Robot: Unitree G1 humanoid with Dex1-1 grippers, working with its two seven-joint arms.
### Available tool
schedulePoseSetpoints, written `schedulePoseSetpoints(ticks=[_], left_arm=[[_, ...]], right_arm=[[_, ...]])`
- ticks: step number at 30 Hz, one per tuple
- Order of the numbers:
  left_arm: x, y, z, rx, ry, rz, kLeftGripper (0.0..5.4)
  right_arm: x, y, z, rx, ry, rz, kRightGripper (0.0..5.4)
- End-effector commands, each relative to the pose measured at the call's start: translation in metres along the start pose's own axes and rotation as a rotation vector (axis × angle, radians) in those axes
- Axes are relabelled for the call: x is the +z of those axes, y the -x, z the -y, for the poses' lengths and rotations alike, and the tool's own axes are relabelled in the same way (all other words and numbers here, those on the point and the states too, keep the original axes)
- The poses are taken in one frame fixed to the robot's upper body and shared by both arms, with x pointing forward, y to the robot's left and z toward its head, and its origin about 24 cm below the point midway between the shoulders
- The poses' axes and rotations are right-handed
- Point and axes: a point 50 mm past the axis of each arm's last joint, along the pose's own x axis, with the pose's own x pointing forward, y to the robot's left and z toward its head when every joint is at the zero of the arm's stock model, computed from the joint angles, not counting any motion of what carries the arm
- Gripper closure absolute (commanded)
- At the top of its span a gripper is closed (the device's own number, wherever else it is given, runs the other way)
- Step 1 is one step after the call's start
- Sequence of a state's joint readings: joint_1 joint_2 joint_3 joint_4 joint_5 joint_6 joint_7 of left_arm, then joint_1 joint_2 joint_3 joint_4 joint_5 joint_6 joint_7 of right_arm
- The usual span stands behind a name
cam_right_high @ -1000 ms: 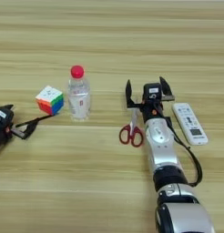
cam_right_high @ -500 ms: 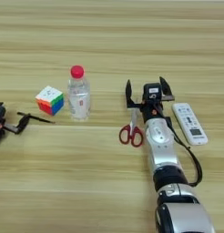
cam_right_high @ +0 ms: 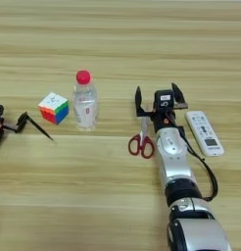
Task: Move the objects on the table
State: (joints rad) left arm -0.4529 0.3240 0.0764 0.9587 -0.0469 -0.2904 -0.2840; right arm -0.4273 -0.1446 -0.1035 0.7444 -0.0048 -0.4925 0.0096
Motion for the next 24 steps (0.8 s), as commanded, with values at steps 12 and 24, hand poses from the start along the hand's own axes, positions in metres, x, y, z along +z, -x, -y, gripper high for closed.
schedulePoseSetpoints(ticks=[12,24], left_arm=[[-0.003,-0.011,0.022,-0.073,-0.019,-0.044,0.01],[0.020,0.009,0.012,0.009,0.015,0.116,0.01]], right_arm=[[0.004,-0.004,-0.001,0.006,0.003,0.008,0.00],[0.005,-0.004,-0.002,0.006,0.002,0.012,0.00]])
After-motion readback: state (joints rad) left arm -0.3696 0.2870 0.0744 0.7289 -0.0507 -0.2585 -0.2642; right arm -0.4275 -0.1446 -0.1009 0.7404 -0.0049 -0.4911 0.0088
